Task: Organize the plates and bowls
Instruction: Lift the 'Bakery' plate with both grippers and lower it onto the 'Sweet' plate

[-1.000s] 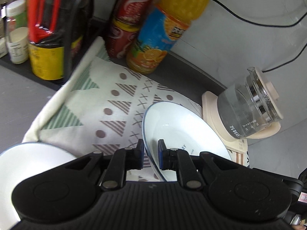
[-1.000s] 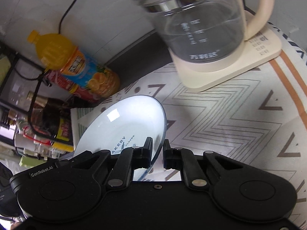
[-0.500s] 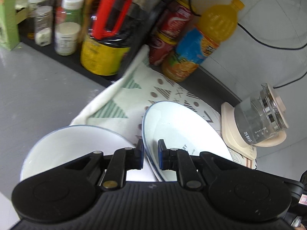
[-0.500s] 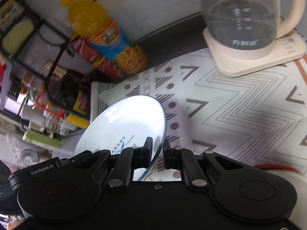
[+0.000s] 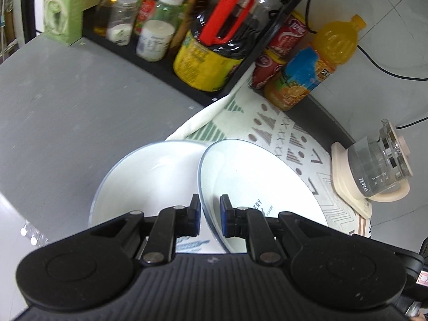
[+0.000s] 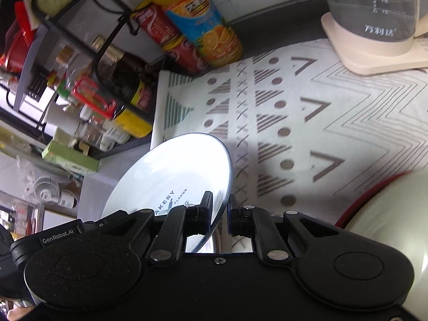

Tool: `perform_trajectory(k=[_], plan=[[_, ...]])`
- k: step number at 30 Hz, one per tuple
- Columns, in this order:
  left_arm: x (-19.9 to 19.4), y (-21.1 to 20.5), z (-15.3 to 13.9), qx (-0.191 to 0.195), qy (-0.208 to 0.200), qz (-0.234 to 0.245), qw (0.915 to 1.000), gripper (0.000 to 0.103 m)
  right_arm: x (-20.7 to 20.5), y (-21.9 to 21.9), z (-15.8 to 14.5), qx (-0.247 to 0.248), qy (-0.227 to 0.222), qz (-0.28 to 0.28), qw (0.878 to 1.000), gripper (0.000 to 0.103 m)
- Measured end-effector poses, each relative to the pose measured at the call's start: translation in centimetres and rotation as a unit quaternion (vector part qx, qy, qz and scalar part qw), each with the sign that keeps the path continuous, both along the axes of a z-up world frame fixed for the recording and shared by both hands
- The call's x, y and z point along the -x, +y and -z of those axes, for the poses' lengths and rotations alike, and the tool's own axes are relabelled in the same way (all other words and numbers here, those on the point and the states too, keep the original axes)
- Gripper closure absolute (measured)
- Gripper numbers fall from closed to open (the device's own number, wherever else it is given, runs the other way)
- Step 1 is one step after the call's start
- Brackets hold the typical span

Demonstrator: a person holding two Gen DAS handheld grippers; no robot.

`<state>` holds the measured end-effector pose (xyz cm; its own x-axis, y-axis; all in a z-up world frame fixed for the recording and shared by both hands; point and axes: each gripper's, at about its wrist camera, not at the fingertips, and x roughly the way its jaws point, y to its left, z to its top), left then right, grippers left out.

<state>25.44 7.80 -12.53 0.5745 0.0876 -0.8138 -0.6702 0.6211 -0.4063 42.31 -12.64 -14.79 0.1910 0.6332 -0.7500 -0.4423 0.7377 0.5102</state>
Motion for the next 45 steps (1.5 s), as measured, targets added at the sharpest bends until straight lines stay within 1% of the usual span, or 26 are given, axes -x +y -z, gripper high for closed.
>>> perform_trajectory(k=[7, 16, 23, 30, 34, 36, 38, 44, 45], plan=[[2.4, 0.1, 1.1, 0.003, 0.016, -0.007, 0.9998, 0.091, 2.4, 0.7, 0.4, 0.015, -0.022, -0.021, 0.999, 0.092], [3.5, 0.3, 3.0, 0.007, 0.037, -0.007, 0.9992, 0.091, 4.4, 1.5, 1.0, 0.037, -0.044, -0.036, 0.998, 0.092], [3.9, 0.8, 4.5, 0.034, 0.047, -0.017, 0.9982, 0.088, 5.6, 2.5, 1.3, 0.063, -0.076, -0.042, 0.994, 0.093], [3.8, 1.1, 4.7, 0.037, 0.052, -0.019, 0.9977, 0.087, 6.0, 3.1, 1.5, 0.075, -0.081, -0.036, 0.993, 0.093], [3.4, 1.2, 4.9, 0.045, 0.064, -0.015, 0.9968, 0.087, 6.2, 3.4, 1.8, 0.085, -0.088, -0.034, 0.992, 0.094], [3.2, 1.2, 4.9, 0.039, 0.074, -0.008, 0.9964, 0.087, 6.1, 3.3, 2.0, 0.086, -0.085, -0.031, 0.992, 0.094], [3.2, 1.4, 4.4, 0.032, 0.075, -0.009, 0.9966, 0.087, 6.0, 3.3, 2.2, 0.086, -0.08, -0.028, 0.993, 0.094], [3.3, 2.1, 2.0, 0.001, 0.057, -0.001, 0.9983, 0.085, 6.0, 3.4, 2.2, 0.087, -0.087, -0.029, 0.992, 0.094], [3.3, 2.2, 1.6, -0.006, 0.054, -0.001, 0.9985, 0.082, 5.9, 3.4, 2.3, 0.086, -0.085, -0.026, 0.992, 0.094]])
